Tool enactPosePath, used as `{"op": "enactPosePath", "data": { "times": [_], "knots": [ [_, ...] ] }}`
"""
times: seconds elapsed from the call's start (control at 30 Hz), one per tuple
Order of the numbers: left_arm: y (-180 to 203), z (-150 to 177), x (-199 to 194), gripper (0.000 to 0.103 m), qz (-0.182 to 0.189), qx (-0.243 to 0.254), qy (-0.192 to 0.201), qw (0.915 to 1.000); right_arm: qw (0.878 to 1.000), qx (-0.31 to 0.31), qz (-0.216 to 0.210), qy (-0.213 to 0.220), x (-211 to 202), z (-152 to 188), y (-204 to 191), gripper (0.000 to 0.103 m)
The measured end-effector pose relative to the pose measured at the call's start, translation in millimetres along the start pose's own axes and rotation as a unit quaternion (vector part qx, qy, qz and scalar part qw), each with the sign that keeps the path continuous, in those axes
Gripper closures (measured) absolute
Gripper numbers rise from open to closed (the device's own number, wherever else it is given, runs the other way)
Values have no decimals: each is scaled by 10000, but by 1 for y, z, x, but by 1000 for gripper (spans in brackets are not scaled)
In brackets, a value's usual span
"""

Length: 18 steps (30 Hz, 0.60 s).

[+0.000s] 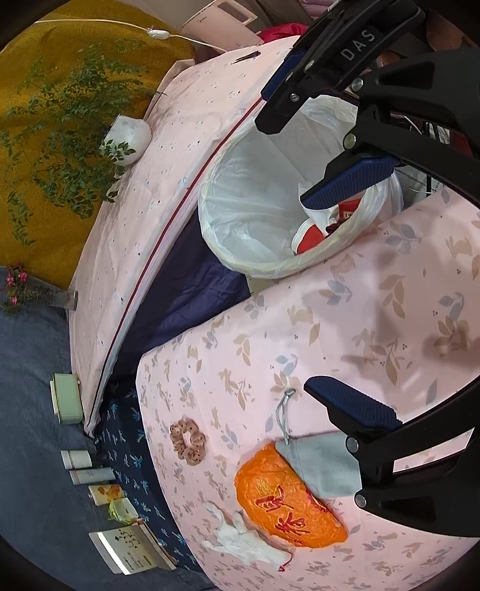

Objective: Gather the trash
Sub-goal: 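Carry the scrunchie and red-white cup to the bin and open both tools, then grasp the grey pouch with the right tool while the left tool grasps the orange bag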

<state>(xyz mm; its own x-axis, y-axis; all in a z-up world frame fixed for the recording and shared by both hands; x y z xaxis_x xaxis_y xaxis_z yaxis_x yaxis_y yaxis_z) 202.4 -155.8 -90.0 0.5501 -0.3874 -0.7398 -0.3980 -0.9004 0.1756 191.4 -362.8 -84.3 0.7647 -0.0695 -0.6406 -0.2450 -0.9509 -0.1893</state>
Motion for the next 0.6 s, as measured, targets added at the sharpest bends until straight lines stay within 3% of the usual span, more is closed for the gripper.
{"op": "enactPosePath", "data": {
  "times": [0.6],
  "knots": [
    [-55, 6, -22, 15, -279, -412, 123, 9987, 9997, -220, -106, -3, -13, 7, -43, 33]
  ]
}}
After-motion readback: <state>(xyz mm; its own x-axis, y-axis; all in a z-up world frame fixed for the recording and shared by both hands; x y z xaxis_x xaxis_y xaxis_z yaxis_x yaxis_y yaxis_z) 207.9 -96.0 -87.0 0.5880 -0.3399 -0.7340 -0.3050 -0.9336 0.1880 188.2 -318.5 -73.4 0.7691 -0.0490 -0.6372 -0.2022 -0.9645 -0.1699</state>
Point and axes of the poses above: each gripper's, at about its wrist camera, not at the fingertips, and x roughly the way its jaws point, y to its right, z to its underside, the point moved 10 cm from there along x, roughly the way its jaws point, and after that the axes turned 1 degree about -x, right-handed, at the moved point
